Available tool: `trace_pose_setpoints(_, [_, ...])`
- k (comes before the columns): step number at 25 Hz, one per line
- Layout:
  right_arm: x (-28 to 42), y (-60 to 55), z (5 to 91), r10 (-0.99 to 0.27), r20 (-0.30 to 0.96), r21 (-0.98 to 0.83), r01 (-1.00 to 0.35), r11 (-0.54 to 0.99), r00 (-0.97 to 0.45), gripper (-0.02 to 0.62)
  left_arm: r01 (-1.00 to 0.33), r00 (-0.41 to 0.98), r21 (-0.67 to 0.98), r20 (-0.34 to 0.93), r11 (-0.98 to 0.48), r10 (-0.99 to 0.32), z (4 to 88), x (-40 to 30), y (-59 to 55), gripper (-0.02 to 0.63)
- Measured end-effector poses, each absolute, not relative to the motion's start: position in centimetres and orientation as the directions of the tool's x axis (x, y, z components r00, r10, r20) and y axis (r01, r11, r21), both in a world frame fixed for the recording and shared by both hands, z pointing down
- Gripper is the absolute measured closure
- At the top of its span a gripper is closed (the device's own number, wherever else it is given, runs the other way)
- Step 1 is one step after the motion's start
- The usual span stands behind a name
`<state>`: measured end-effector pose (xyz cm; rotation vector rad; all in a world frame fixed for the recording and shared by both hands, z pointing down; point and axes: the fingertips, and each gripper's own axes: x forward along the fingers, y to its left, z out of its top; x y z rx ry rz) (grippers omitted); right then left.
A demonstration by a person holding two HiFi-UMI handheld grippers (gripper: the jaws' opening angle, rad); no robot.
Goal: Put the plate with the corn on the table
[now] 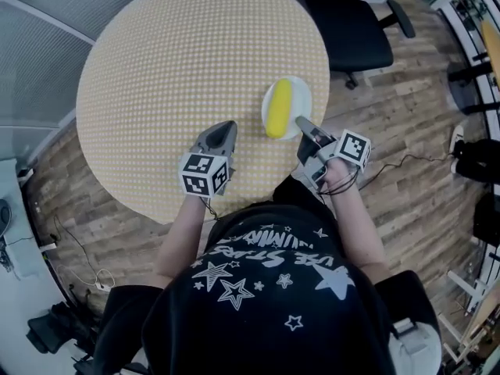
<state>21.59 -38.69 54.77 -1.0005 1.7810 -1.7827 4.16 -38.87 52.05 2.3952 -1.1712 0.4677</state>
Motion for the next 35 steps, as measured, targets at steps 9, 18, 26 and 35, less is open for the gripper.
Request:
trace_pose_setpoints(9, [21.5,-38.9,57.2,-0.678,0.229,-0.971,-0.211,-0.111,-0.699,0.549,-0.845,0.529,0.233,0.507,-0.482,-0.681,52.9,3.7,-38.1,0.598])
trace_pose_setpoints(18, [22.8,-41.0,58.7,-0.646,0.255,-0.965,-0.231,-0.124,-0.719,0.549,-0.865,0.499,0.247,0.525,-0.438,-0.689,54.0,5.4,-39.4,0.598])
trace_pose_setpoints(26, [22.6,-40.8,59.5,-0.627,0.302,-0.949,-0.288,-0.127,-0.718,0.549,-0.870,0.489,0.246,0.532,-0.427,-0.691,54.5,5.9,-39.5,0.598])
trace_pose_setpoints(35, [22.9,-41.5,60.2,-0.631,0.402,-0.899,-0.415,-0.137,-0.663,0.551,-0.866,0.493,0.233,0.546,-0.442,-0.678,54.7,5.4,-39.9,0.598])
